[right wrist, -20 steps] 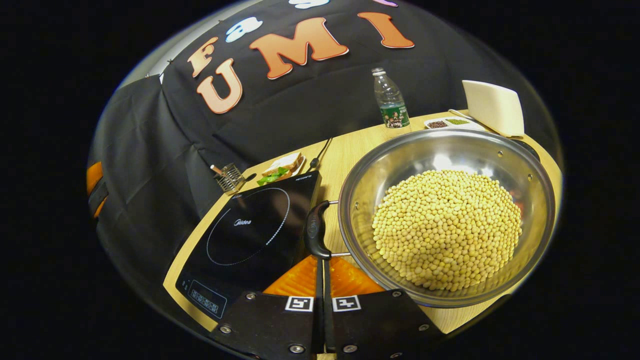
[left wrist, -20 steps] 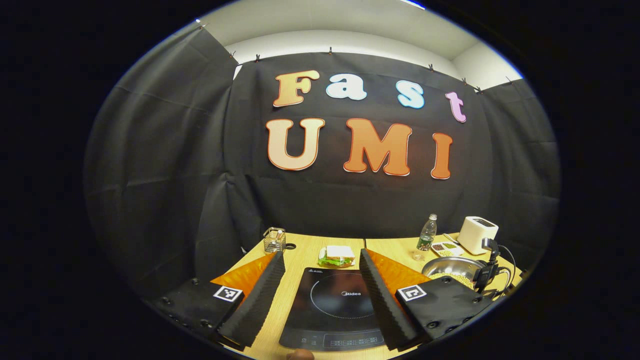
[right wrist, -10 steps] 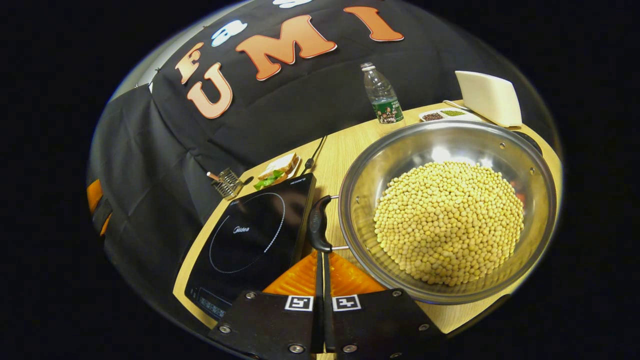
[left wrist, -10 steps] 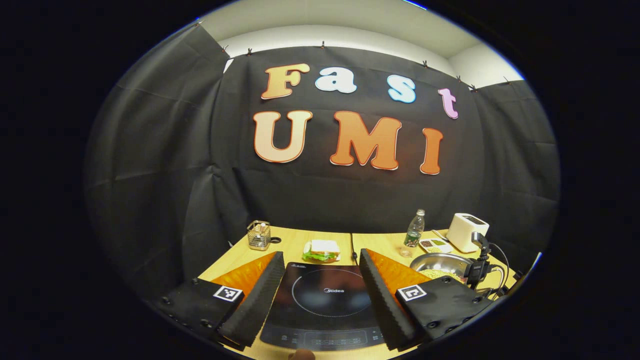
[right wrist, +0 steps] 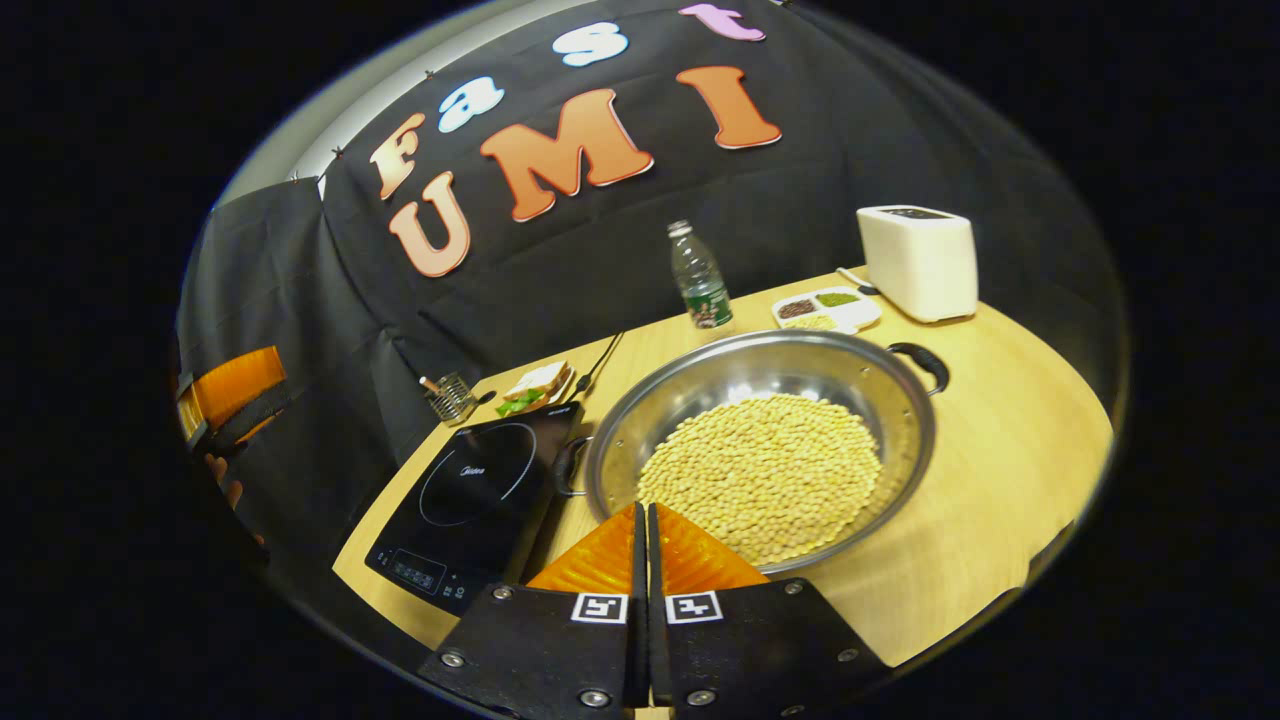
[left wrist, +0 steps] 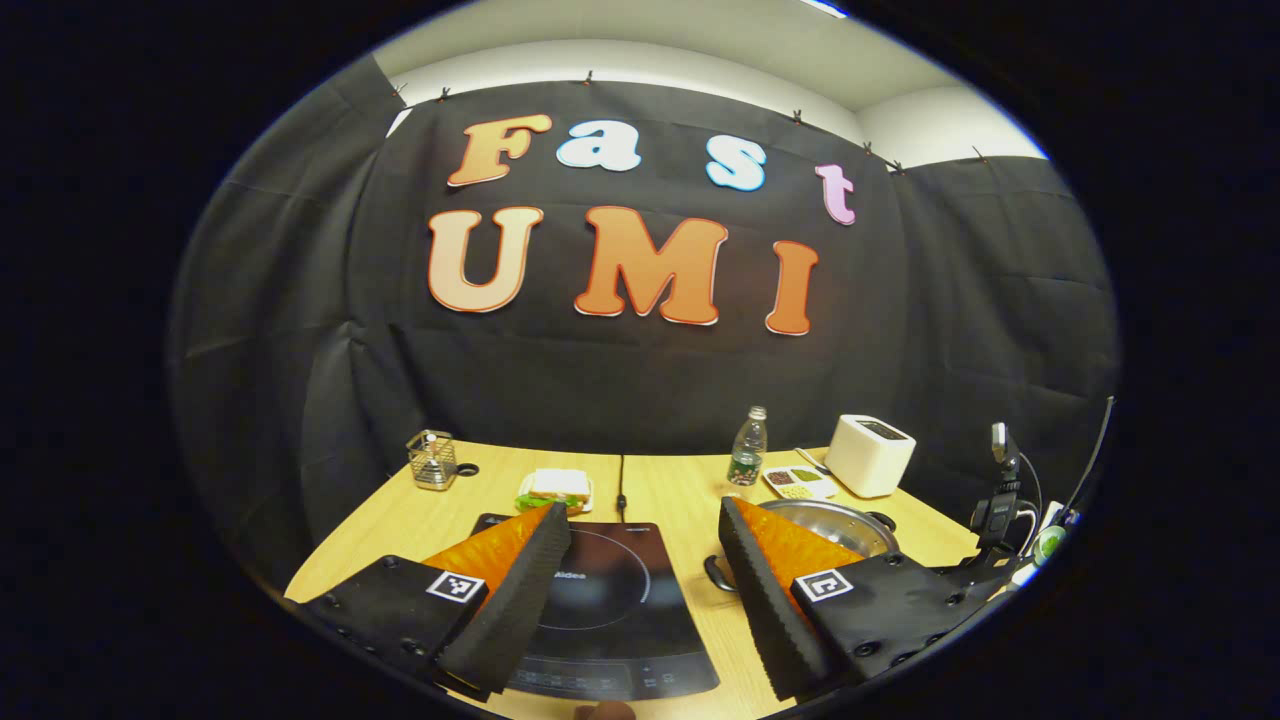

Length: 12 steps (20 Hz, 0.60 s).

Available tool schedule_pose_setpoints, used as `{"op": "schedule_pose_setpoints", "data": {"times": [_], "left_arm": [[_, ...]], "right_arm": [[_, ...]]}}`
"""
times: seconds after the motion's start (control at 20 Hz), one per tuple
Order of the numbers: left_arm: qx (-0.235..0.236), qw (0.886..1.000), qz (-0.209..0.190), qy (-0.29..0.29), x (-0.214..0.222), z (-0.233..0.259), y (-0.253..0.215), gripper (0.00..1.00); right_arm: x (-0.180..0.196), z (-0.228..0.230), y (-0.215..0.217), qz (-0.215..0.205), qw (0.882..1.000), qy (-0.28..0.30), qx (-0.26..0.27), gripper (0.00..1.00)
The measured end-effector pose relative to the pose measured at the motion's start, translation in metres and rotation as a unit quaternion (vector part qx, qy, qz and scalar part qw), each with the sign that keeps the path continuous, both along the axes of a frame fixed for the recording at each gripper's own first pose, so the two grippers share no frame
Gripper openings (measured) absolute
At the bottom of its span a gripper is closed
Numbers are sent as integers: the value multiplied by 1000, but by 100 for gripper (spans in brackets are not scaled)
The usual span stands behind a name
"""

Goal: First push the handle of the pot to place it horizontally, then grasp the pot with both hands and set it on the induction cooktop.

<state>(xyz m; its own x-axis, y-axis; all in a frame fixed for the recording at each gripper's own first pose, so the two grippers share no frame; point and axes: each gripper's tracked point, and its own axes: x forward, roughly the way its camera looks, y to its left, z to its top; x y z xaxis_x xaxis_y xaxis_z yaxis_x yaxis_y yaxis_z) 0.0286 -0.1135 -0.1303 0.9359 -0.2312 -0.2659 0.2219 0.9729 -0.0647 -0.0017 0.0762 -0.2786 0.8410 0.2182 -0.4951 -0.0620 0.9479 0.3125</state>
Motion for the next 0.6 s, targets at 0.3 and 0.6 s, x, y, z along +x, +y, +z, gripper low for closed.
{"op": "schedule_pose_setpoints", "data": {"times": [0.3, 0.6], "left_arm": [[-1, 998, -50, 34, 2, -30, -76, 97], [12, 994, -54, 92, 14, -81, -109, 98]], "right_arm": [[-1, 19, -81, -62, 998, -25, -15, 4], [10, 19, -143, -114, 992, -31, -37, 41]]}}
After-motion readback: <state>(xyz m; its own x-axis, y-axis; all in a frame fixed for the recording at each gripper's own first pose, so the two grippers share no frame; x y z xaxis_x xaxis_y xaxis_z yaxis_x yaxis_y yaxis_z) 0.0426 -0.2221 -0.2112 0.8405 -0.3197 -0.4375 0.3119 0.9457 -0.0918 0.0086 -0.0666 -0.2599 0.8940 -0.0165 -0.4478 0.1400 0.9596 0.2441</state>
